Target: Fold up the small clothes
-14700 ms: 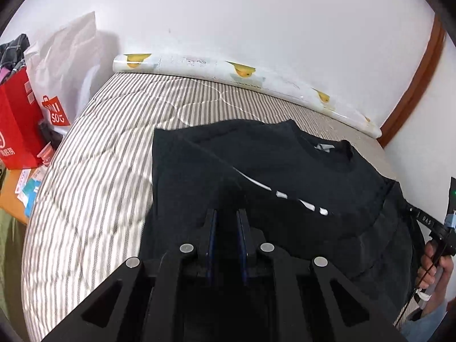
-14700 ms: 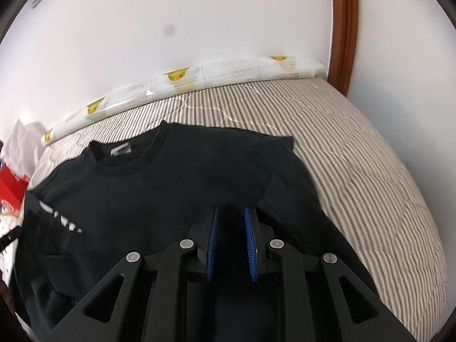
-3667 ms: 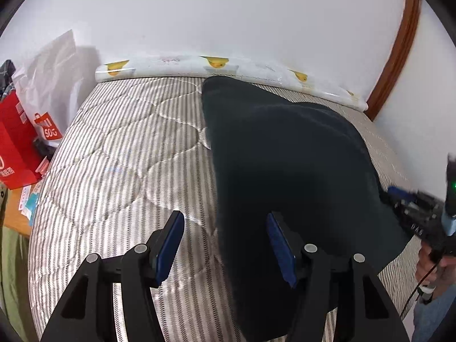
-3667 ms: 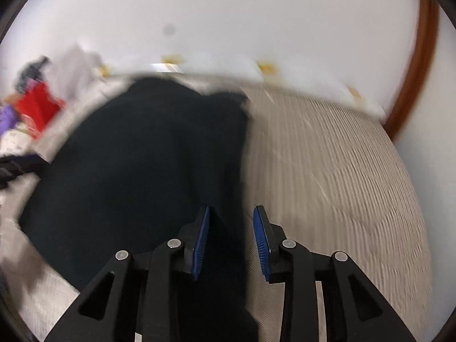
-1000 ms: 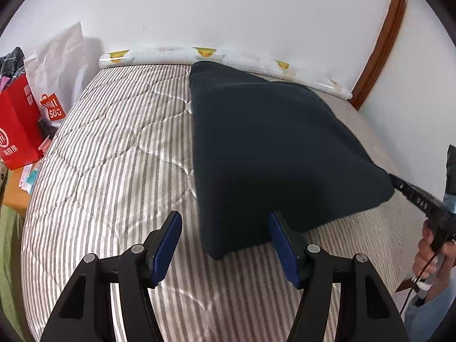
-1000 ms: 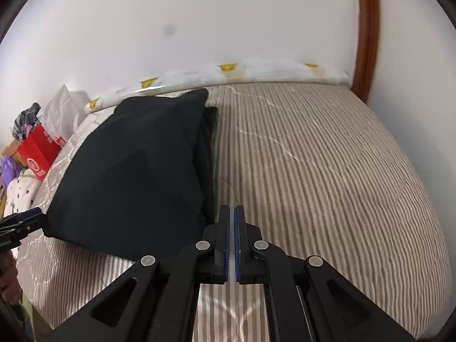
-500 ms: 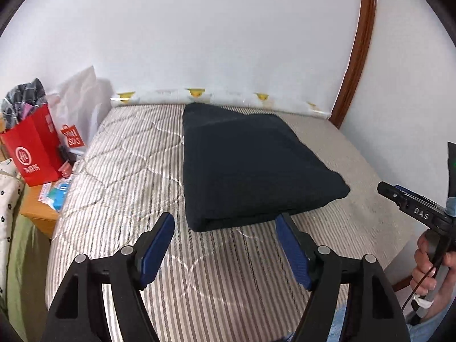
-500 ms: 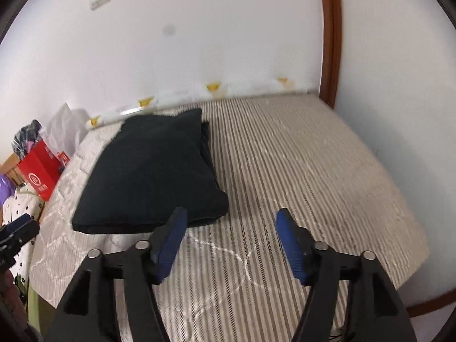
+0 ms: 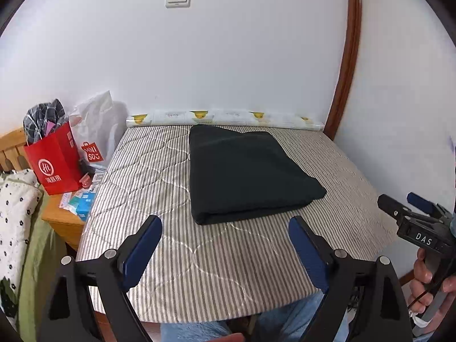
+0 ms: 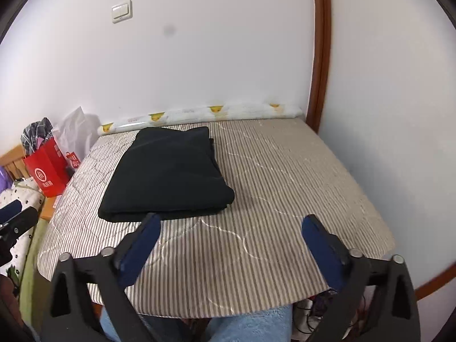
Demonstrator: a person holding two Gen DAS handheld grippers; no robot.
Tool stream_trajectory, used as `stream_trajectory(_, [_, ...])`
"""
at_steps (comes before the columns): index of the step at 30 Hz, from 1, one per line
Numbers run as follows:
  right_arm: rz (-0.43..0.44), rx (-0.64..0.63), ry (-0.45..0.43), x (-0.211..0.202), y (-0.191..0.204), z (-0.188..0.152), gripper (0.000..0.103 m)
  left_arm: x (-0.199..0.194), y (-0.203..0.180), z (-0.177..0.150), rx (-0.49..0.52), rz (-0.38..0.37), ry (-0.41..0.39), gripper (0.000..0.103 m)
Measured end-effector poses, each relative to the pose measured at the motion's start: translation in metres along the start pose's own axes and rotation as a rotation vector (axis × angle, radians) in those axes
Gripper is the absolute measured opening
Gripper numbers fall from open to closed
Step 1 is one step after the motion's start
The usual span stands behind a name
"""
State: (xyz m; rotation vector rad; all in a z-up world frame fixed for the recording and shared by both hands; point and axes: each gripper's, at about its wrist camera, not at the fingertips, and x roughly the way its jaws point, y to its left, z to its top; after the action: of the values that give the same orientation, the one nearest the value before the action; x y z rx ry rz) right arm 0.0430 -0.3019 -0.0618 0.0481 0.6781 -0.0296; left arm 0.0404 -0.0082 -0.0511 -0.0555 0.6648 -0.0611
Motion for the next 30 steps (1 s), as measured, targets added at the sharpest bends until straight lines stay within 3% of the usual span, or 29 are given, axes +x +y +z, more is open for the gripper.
stream_trajectory(14, [0.000, -0.011, -0.034, -0.030, -0.002, -0.009, 0.103, -0.019, -0.002, -0.005, -0.006, 0.026, -0.025, 0.093])
stream_trajectory(30, [0.004, -0.031, -0.035, -0.032, 0.006, -0.010, 0.103, -0.019, 0.005, -0.010, -0.017, 0.027, -0.017, 0.094])
